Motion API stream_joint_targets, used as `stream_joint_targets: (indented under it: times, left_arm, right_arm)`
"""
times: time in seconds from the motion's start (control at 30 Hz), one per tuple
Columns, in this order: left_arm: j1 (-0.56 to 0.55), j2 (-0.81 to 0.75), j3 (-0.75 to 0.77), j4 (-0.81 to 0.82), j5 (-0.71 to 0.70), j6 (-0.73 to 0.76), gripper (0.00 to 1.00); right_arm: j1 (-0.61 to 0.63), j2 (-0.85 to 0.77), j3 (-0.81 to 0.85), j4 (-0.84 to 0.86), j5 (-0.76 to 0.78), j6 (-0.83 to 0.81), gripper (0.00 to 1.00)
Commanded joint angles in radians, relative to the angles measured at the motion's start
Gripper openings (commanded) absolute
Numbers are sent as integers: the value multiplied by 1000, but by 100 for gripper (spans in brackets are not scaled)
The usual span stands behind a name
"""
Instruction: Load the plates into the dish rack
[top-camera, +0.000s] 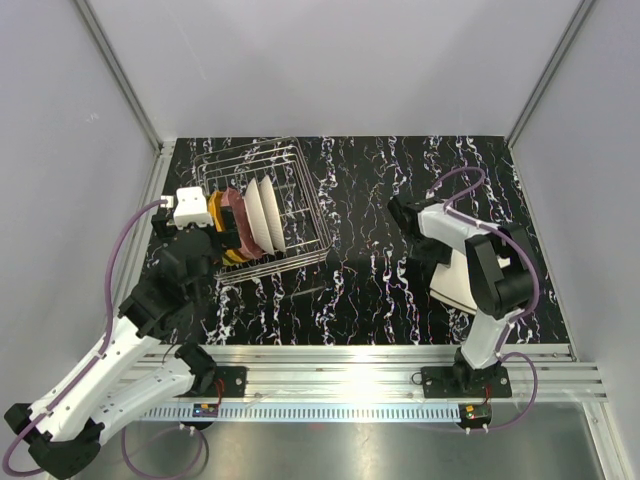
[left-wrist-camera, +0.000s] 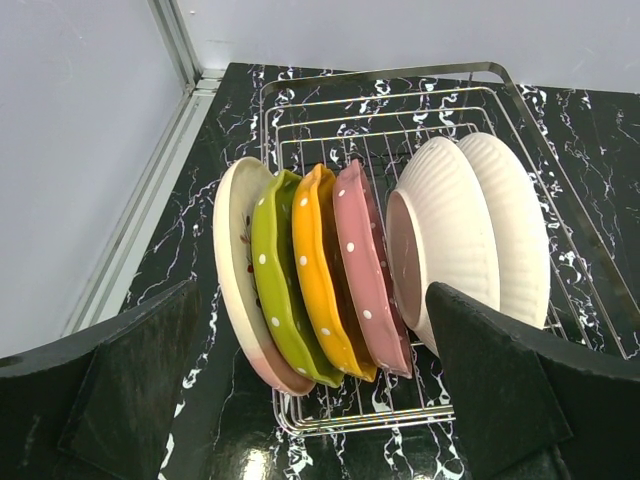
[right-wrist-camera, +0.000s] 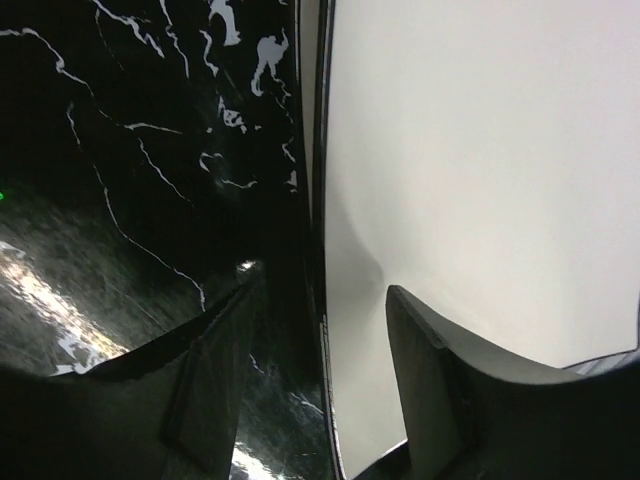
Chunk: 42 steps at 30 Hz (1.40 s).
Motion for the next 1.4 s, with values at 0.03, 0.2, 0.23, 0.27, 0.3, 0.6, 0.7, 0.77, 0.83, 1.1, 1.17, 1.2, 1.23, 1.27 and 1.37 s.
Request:
stream_joint_targets:
  times: [0.03, 0.2, 0.23, 0.27, 0.3, 0.6, 0.7, 0.77, 0.83, 1.1, 1.17, 1.2, 1.23, 1.27, 1.37]
  left_arm:
    - [4, 1, 48, 11, 22, -18, 99]
    - [4, 1, 50, 10, 25, -18, 99]
    - [4, 1, 50, 10, 27, -17, 99]
    - [4, -1, 50, 10, 27, -18, 99]
    - [4, -1, 51, 8, 27, -18, 99]
    - [4, -13, 51, 10, 30, -18, 99]
    - [4, -13, 50, 8, 30, -18, 99]
    - [4, -11, 53, 8, 30, -20, 99]
    - [4, -11, 53, 8, 30, -20, 99]
    - [4, -11, 50, 8, 21, -17, 99]
    - [4, -10, 50, 10, 22, -18, 99]
    - [4, -11, 51, 10, 22, -18, 99]
    - [4, -11, 50, 8, 22, -18, 99]
    - [4, -11, 51, 8, 24, -18, 99]
    - [4, -13, 51, 8, 24, -18, 99]
  right_arm:
    - [-22, 45, 70, 20, -22, -41, 58]
    - [-27, 89, 95, 17, -42, -66, 51]
    - [-27, 92, 95, 16, -51, -70, 51]
    - [-27, 95, 96, 16, -53, -70, 51]
    - [-27, 97, 93, 14, -56, -72, 50]
    - [-24, 85, 69, 31, -110, -84, 14]
    - [-12, 69, 67, 35, -130, -87, 11]
    - [1, 55, 73, 31, -130, -86, 2]
    - [16, 39, 84, 25, -134, -86, 0]
    - [83, -1, 132, -18, -134, -70, 0]
    - [113, -18, 138, -34, -134, -64, 0]
    - [120, -23, 138, -38, -134, -64, 0]
    - [131, -30, 138, -43, -136, -64, 0]
    - [143, -32, 138, -43, -136, -64, 0]
    - [151, -23, 116, -41, -134, -66, 0]
